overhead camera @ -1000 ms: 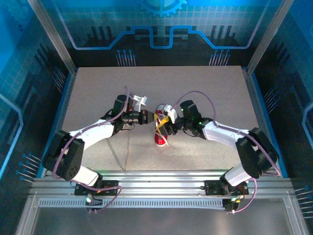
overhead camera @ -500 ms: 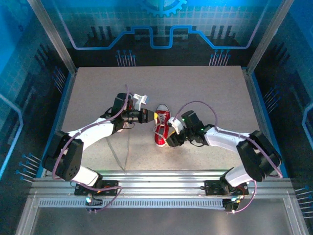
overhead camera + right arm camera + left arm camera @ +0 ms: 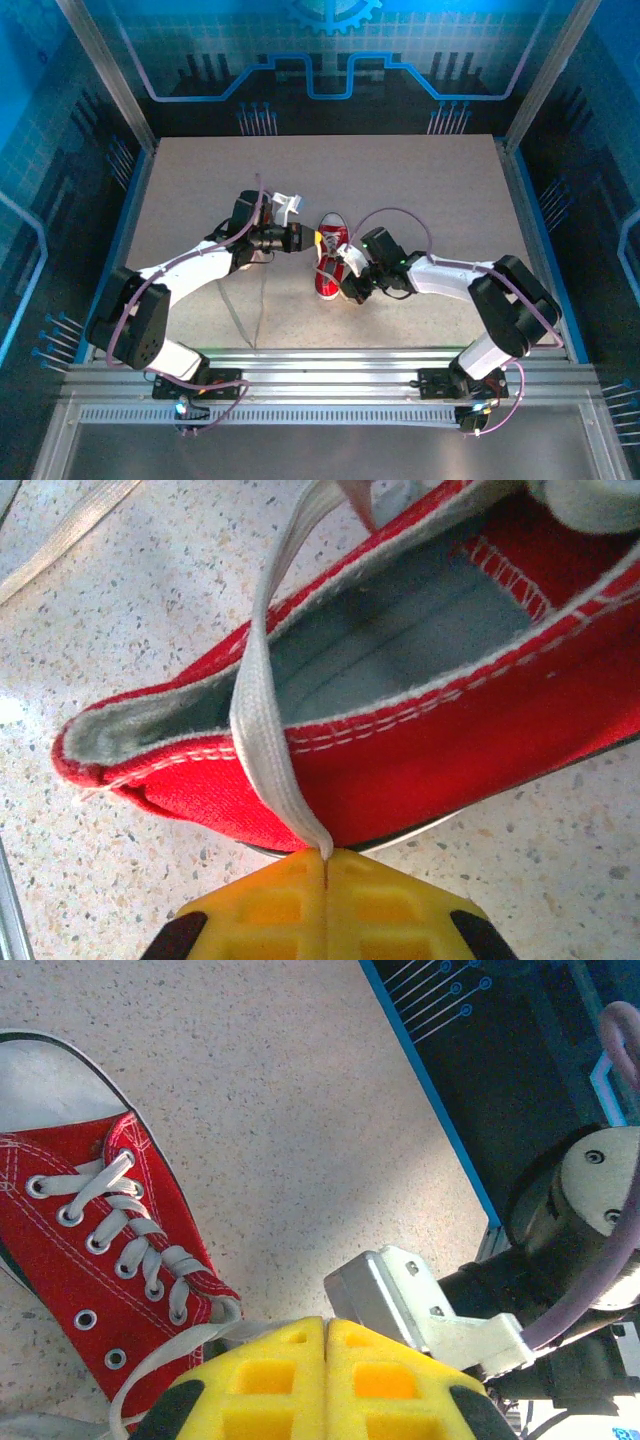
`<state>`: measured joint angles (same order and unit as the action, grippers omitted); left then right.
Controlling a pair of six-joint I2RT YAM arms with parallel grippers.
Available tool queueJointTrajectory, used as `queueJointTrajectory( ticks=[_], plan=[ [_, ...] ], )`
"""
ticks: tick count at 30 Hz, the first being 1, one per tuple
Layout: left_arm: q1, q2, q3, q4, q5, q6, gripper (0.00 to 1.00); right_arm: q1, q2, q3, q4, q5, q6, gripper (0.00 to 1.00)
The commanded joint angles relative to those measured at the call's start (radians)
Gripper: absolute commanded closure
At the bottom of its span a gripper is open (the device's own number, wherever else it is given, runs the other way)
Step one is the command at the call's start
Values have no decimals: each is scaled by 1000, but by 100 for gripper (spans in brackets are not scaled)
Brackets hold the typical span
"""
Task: Tie the shoes
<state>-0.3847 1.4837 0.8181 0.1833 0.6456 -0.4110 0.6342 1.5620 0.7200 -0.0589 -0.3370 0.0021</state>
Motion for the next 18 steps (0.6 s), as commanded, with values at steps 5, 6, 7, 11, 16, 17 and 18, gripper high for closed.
queueJointTrajectory(
  ticks=[5,6,7,11,16,17,18],
  plan=[
    [10,-28,38,-46,-16,54,100,-10,-222,-58,-12,72,5,100],
    [10,-28,39,-47,-17,57,100,-20,-250,-63,-22,75,3,100],
    [12,-26,42,-50,-17,59,100,-30,-276,-68,-31,76,3,100],
    [12,-20,45,-56,-20,69,100,-79,-348,-75,-71,71,-1,100],
    [11,-7,41,-74,-18,91,100,-132,-398,-77,-115,41,6,100],
    [12,-7,41,-82,-18,98,100,-134,-406,-75,-120,28,1,100],
    [12,-7,38,-92,-22,107,100,-134,-414,-73,-128,14,-2,100]
  ],
)
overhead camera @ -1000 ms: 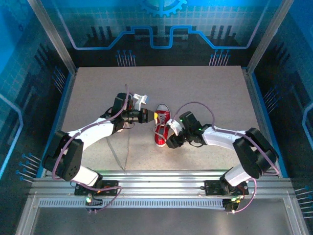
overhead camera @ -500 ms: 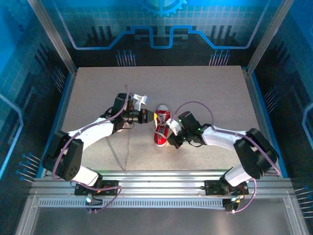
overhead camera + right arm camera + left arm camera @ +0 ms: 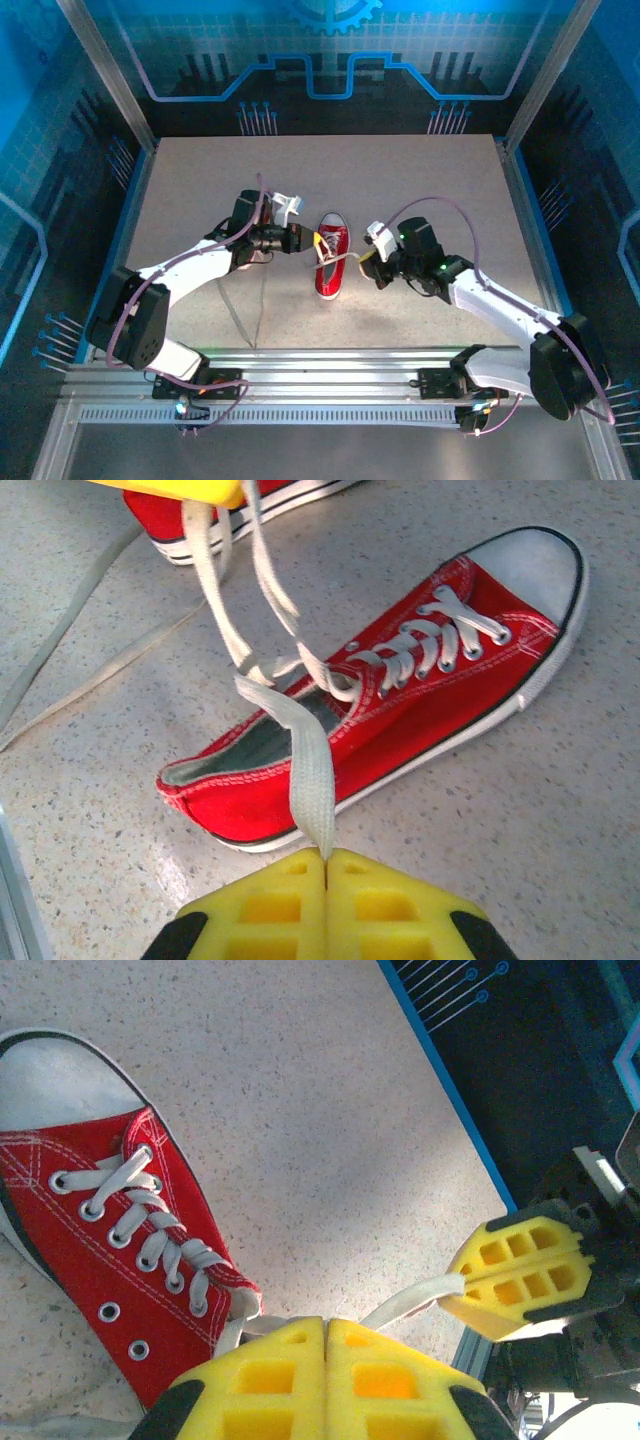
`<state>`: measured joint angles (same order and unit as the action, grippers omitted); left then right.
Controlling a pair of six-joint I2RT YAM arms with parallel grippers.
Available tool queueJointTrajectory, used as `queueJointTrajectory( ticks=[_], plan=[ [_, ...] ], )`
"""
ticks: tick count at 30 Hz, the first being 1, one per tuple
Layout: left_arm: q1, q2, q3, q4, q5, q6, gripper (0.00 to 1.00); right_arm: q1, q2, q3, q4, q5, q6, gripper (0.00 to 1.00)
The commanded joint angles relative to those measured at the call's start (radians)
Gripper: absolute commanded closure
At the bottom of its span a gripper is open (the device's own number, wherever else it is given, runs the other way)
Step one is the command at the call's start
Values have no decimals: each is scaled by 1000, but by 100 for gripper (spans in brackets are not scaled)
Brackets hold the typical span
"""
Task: Tie the shoes
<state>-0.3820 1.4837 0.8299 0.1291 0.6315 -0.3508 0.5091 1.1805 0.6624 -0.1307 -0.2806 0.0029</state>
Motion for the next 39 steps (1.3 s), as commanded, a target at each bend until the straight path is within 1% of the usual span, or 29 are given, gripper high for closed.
queueJointTrajectory(
  ticks=[1,6,9,14,18,20,23,28,31,34,36,38,39],
  plan=[
    [9,-8,24,-55,-14,62,100,-10,-39,-13,-66,-47,-4,100],
    [15,-32,-2,-98,-51,107,100,-40,-31,-26,-115,-19,1,100],
    [20,-35,-16,-103,-51,120,100,-61,-6,-13,-129,-3,13,100],
    [22,-31,-41,-94,-53,127,100,-65,92,48,-168,-23,13,100],
    [22,-19,-70,-60,-52,116,100,-62,180,102,-215,-34,-25,100],
    [22,-13,-84,-44,-53,113,100,-58,223,135,-247,-23,-54,94],
    [22,-8,-92,-36,-53,116,100,-58,256,180,-288,-49,-94,80],
    [21,-10,-94,-36,-52,125,100,-52,210,212,-252,-78,-160,65],
    [22,-7,-91,-34,-45,126,100,-23,197,249,-183,-9,-251,61],
    [22,-2,-84,-34,-37,125,100,18,210,224,-51,40,-414,61],
    [22,1,-77,-34,-30,125,100,46,234,189,35,38,-562,62],
    [22,2,-72,-38,-24,126,100,79,260,166,102,56,-682,61],
    [22,1,-68,-39,-23,125,100,91,275,161,133,65,-717,61]
  ],
)
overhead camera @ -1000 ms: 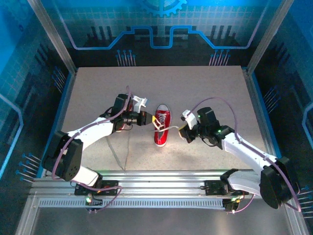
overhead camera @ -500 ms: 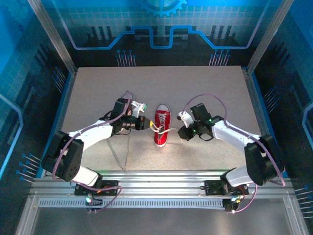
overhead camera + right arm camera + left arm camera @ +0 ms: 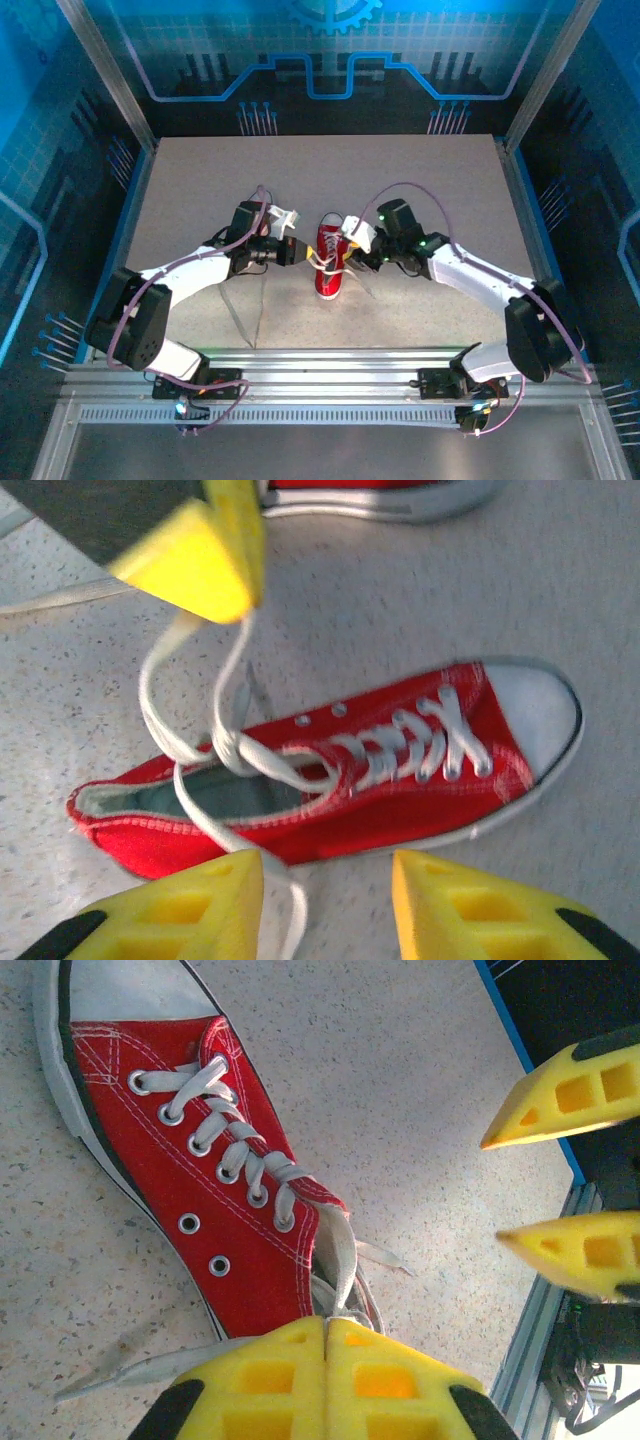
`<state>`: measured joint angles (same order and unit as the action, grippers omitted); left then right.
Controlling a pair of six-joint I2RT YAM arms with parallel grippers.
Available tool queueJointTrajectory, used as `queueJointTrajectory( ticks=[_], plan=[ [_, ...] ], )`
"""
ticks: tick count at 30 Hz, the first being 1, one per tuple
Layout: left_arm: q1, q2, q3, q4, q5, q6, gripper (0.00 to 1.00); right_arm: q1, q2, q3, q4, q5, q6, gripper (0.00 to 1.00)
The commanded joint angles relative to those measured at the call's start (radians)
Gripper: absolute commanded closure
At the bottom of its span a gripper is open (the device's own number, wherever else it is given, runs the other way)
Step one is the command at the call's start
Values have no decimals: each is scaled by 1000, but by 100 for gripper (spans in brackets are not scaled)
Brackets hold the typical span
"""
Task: Tie the shoes
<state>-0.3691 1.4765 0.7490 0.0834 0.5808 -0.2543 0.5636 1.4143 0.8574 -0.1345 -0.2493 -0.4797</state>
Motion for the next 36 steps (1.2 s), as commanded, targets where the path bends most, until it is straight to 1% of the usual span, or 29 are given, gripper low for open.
queueJointTrajectory(
  ticks=[1,8,15,17,19,23,25,26,30,36],
  plan=[
    [9,7,13,4,30,28,100,41,55,-30,148,32,-256,61],
    [9,2,38,-16,48,31,100,69,143,14,138,14,-396,61],
    [9,12,71,-46,62,43,100,73,229,84,93,10,-445,63],
    [10,15,79,-54,65,47,100,75,240,91,101,10,-443,66],
    [10,15,85,-65,63,54,100,77,244,91,115,14,-437,73],
    [14,10,99,-96,54,77,100,76,227,72,148,24,-427,92],
    [20,6,102,-111,49,88,100,72,215,62,161,25,-418,98],
    [23,4,104,-115,48,93,100,67,208,56,169,24,-407,100],
    [29,2,107,-125,40,104,100,39,184,47,191,-13,-335,100],
    [38,26,106,-104,24,103,100,9,188,52,160,-50,-261,100]
  ],
)
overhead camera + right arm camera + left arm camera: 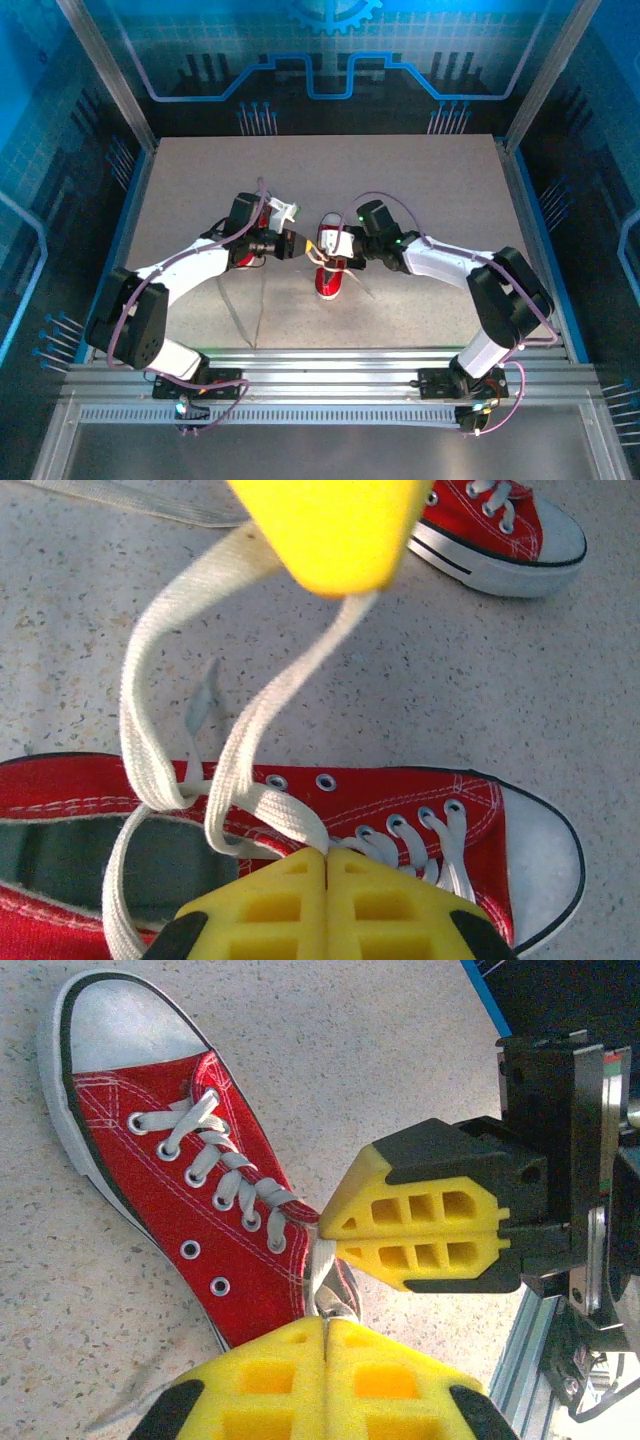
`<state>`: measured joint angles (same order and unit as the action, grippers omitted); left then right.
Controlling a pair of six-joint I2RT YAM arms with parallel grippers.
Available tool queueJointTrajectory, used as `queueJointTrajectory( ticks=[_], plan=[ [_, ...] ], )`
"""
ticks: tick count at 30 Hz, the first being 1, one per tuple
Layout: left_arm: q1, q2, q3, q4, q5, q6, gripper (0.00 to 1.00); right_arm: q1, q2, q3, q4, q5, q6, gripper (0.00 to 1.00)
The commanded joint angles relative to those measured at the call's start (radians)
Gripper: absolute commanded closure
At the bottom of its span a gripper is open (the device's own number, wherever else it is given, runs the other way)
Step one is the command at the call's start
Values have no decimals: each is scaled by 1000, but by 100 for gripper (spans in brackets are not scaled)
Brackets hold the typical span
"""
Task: Tie the shoes
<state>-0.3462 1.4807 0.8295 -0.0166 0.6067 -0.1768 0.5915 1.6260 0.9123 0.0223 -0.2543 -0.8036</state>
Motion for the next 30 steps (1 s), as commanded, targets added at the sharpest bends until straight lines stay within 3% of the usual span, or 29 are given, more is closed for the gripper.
queueJointTrajectory(
  ticks=[1,7,17,22,27,30],
  plan=[
    [18,28,25,-1,-4,25,100,-24,-24,-3,-3,-55,81,100],
    [30,49,11,39,-21,28,100,-58,-18,9,-42,-110,167,100],
    [35,72,-8,87,-38,88,92,-90,62,178,-309,-159,288,100],
    [35,57,-42,148,-38,129,73,-122,89,232,-384,-251,363,100],
    [33,-9,-86,221,-24,221,66,-146,132,287,-460,-319,391,100],
    [15,-64,-113,257,9,343,66,-157,158,314,-500,-349,395,100]
  ],
)
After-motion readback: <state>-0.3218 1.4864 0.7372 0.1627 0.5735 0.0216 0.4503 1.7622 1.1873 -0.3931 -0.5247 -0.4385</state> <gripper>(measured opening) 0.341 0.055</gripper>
